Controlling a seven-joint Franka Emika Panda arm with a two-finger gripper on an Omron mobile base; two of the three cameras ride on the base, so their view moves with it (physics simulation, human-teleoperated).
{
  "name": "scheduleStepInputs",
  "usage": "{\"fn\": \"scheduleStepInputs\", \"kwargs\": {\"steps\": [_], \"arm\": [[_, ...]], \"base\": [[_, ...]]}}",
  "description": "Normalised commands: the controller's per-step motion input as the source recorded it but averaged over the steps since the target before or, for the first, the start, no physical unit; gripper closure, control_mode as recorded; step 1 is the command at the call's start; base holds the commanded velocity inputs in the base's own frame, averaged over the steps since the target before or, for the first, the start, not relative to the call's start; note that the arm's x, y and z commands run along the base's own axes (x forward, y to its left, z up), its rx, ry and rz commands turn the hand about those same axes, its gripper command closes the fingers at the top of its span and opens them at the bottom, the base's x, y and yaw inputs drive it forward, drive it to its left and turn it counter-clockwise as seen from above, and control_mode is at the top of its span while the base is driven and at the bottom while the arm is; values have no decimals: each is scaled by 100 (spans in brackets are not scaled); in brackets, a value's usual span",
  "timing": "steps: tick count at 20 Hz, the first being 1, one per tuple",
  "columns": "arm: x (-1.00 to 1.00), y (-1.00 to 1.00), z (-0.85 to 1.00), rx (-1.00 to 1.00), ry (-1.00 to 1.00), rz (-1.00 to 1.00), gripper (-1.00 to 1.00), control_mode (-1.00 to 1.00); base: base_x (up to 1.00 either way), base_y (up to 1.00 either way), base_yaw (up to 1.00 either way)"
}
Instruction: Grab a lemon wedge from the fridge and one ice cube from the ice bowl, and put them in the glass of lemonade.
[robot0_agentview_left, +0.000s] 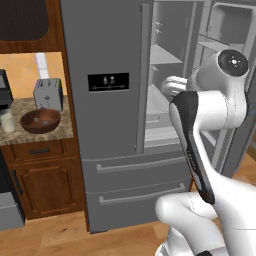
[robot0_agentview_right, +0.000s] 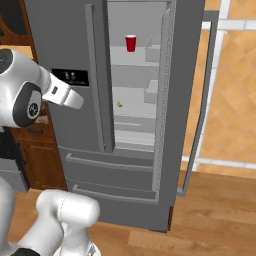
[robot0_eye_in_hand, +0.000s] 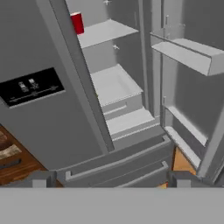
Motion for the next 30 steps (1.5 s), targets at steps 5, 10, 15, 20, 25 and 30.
{"fn": "scheduleStepInputs", "kwargs": {"steps": [5,10,15,20,25,30], "arm": [[95,48,-13,7,0,17,-100,-100],[73,-3,-7,0,7,22,-100,-100],[50,0,0,-13,2,16,-100,-100],[37,0,-2,-27,1,2,-100,-100],[62,0,0,-12,0,0,-100,-100],[76,0,-2,0,0,0,-100,-100]], "base": [[0,0,0],[0,0,0],[0,0,0],[0,0,0],[0,0,0],[0,0,0]]}}
